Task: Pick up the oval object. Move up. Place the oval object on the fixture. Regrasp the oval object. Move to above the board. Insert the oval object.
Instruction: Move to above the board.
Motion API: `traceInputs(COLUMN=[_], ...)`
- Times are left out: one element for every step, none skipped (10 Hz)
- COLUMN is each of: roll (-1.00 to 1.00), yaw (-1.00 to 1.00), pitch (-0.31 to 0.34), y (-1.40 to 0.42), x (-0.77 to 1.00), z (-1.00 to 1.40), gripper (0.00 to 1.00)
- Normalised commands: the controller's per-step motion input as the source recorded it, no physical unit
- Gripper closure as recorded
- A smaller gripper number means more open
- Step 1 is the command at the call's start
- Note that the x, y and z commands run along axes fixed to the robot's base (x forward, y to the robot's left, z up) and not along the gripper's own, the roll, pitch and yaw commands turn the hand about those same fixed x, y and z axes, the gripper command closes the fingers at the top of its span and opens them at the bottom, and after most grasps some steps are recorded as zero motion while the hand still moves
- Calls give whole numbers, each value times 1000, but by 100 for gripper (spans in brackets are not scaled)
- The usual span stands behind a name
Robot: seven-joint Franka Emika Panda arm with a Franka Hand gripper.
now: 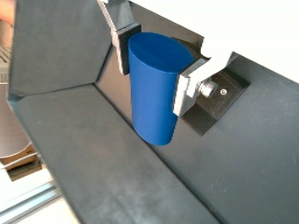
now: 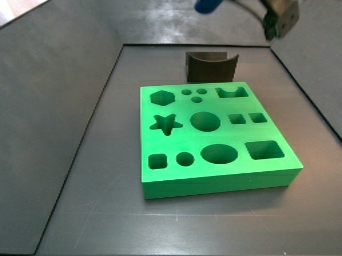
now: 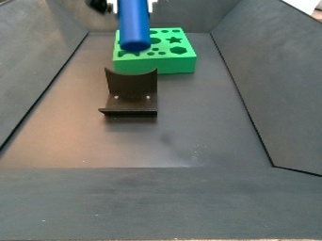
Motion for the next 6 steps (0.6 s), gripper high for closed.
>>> traceInputs(roll=[-34, -42, -47, -53, -53, -51], yaw=[-9, 7, 18, 34, 49, 58], pitch=[78, 79, 84, 84, 85, 89], y=[-40, -36, -29, -23, -18, -15], x=[-96, -92, -85, -55, -33, -19], z=[1000, 1000, 929, 685, 438, 257], gripper=[100, 100, 100, 100, 100, 100])
